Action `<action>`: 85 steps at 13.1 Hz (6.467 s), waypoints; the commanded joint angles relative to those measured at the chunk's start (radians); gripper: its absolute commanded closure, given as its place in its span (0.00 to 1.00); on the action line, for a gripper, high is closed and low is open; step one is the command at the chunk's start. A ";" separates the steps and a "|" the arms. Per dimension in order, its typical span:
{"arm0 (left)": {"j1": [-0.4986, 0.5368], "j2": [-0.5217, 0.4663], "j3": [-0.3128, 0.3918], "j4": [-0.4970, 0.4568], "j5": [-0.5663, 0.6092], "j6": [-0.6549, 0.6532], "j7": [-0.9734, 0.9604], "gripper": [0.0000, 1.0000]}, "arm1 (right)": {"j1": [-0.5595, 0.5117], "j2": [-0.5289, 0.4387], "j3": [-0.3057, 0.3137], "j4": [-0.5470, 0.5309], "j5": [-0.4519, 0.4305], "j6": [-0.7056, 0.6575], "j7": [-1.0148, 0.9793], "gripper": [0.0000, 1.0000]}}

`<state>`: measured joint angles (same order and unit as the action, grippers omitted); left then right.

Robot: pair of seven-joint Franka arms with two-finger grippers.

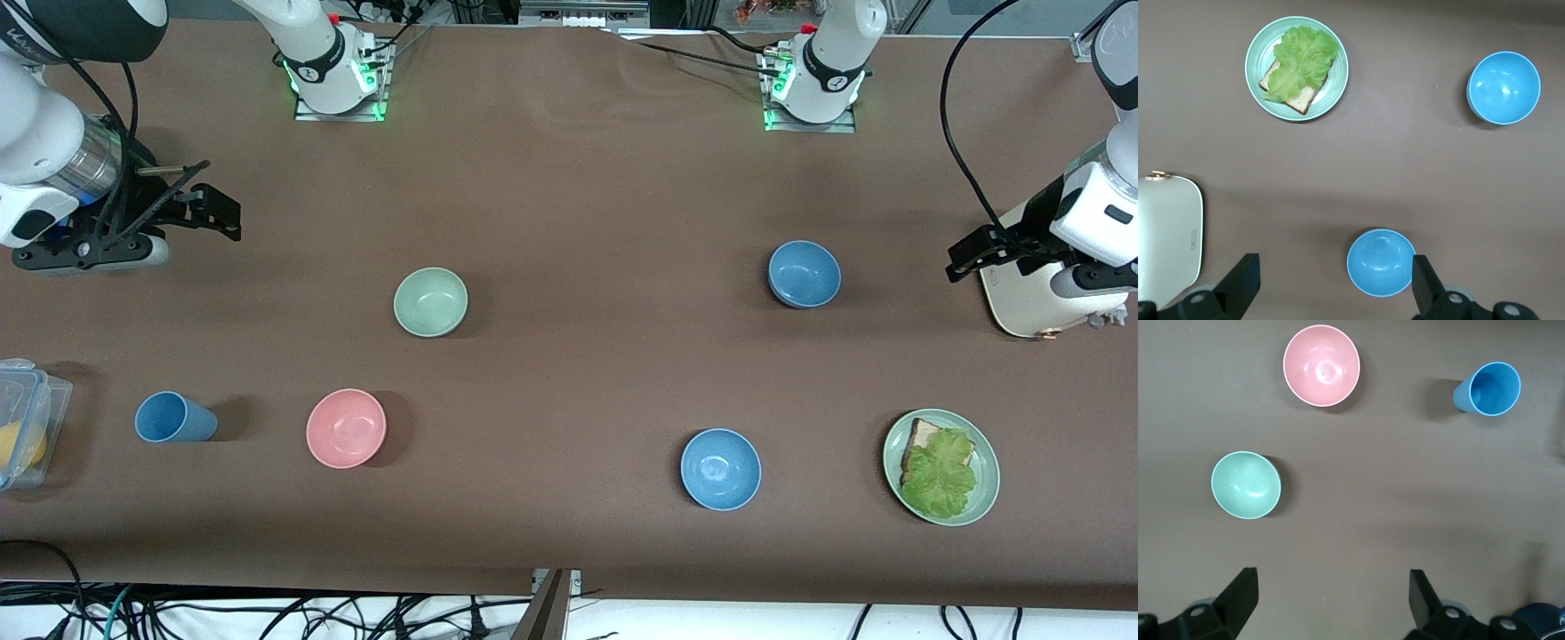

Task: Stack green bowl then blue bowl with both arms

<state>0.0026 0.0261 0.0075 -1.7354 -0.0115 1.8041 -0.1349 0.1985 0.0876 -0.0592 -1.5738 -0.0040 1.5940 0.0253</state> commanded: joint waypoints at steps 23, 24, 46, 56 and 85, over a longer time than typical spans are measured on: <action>0.014 0.000 -0.011 0.000 -0.008 0.000 0.017 0.00 | 0.070 0.271 0.156 -0.526 0.090 0.917 0.200 0.00; 0.014 0.000 -0.011 -0.001 -0.008 -0.002 0.018 0.00 | 0.074 0.288 0.156 -0.531 0.088 0.938 0.202 0.00; 0.034 -0.002 -0.003 0.002 -0.021 0.000 0.020 0.00 | 0.441 0.622 0.165 -0.031 0.075 0.916 0.942 1.00; 0.040 -0.009 -0.034 0.005 -0.018 -0.042 0.018 0.00 | 0.461 0.560 0.089 -0.017 0.042 0.849 0.937 0.01; 0.175 0.277 -0.060 -0.627 -0.564 0.635 1.037 0.91 | -0.036 -0.002 0.012 -0.038 0.016 0.043 0.027 0.01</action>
<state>0.1323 0.2648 -0.0459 -2.3676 -0.5264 2.4520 0.7248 0.1800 0.1094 -0.0689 -1.5987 0.0270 1.6402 0.0587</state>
